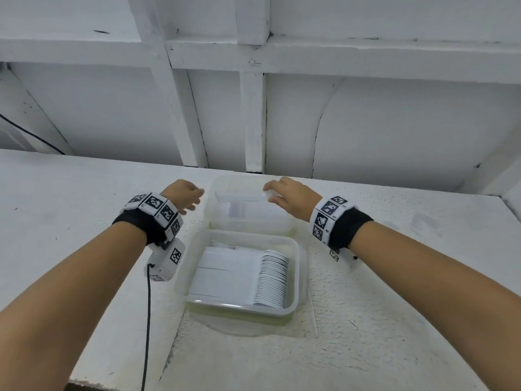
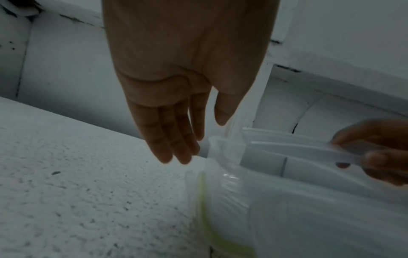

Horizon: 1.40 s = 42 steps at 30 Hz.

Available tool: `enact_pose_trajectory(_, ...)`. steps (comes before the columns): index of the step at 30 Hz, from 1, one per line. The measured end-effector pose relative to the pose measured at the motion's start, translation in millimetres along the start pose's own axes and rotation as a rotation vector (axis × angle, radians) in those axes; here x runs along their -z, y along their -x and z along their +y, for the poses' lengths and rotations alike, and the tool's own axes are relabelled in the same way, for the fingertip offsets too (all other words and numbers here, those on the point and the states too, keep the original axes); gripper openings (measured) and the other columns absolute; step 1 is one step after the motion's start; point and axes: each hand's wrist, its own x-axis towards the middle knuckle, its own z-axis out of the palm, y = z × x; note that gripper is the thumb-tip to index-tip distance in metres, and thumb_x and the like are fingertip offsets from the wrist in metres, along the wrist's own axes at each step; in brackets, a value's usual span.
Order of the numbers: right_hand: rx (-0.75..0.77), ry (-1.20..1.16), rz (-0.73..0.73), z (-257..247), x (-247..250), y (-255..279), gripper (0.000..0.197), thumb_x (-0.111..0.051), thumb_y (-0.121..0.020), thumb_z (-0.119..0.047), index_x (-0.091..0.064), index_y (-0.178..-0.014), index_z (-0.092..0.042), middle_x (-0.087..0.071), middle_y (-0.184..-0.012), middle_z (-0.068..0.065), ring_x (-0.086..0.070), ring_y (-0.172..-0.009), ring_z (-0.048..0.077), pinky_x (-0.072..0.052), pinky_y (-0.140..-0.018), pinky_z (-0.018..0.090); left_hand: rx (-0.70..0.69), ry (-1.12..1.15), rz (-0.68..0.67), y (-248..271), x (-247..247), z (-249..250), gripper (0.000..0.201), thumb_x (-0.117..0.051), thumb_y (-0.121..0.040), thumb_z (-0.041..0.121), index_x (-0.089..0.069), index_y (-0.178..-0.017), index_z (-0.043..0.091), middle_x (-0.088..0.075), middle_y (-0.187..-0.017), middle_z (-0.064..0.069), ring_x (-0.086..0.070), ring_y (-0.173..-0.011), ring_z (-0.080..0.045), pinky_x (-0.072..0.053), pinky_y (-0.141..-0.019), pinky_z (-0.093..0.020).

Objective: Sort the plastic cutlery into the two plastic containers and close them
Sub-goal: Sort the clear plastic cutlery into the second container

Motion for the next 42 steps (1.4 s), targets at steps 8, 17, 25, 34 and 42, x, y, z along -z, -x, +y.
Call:
enact_pose_trajectory(8,-0.069,-0.015,-0.217,-8,-16,-23,0.03,-0.044,-0.098,-0.025,-0.049,-0.125,-0.013,-0.052,-0.127,0.014,-0.05,-0.114,0.028,-0.035,-0.09,0.029,0.051,0.091,-0.071,-11,-19,-3,0.009,-0.049,-0.095,0.007,-0.056,-0.094,0.002,-0.062,-0.073,-0.011,-0.062,-0.062,-0.018,-0.056,-0.057,-0.026)
enact_pose_trajectory(17,-0.063,0.077,-0.276,-16,-13,-33,0.027,-0.052,-0.094,-0.022,-0.056,-0.118,-0.011,-0.057,-0.123,0.008,-0.05,-0.113,0.023,-0.029,-0.079,0.02,0.046,0.09,-0.065,-14,-19,-4,0.017,-0.051,-0.094,0.006,-0.054,-0.077,0.008,-0.063,-0.069,-0.011,-0.062,-0.059,-0.015,-0.055,-0.052,-0.022)
enact_pose_trajectory(25,-0.044,0.094,-0.273,-15,-12,-35,0.029,-0.054,-0.093,-0.024,-0.061,-0.118,-0.01,-0.057,-0.108,0.004,-0.048,-0.117,0.022,-0.034,-0.09,0.024,0.043,0.09,-0.07,-11,-17,-4,0.017,-0.051,-0.094,0.007,-0.055,-0.078,0.009,-0.064,-0.071,-0.01,-0.064,-0.054,-0.011,-0.054,-0.049,-0.019)
enact_pose_trajectory(34,-0.02,0.09,-0.321,-15,-6,-33,0.03,-0.055,-0.093,-0.023,-0.062,-0.121,-0.015,-0.061,-0.123,0.006,-0.053,-0.114,0.02,-0.035,-0.087,0.02,0.049,0.088,-0.064,-13,-17,-4,0.017,-0.051,-0.094,0.007,-0.056,-0.078,0.008,-0.064,-0.071,-0.01,-0.063,-0.051,-0.01,-0.056,-0.055,-0.023)
enact_pose_trajectory(42,-0.027,0.112,-0.328,-12,-5,-35,0.04,-0.053,-0.093,-0.031,-0.054,-0.13,-0.016,-0.055,-0.129,0.006,-0.05,-0.119,0.021,-0.034,-0.095,0.025,0.06,0.062,-0.061,-10,-17,-1,0.013,-0.049,-0.095,0.009,-0.057,-0.085,0.007,-0.063,-0.074,-0.009,-0.064,-0.056,-0.012,-0.055,-0.056,-0.024)
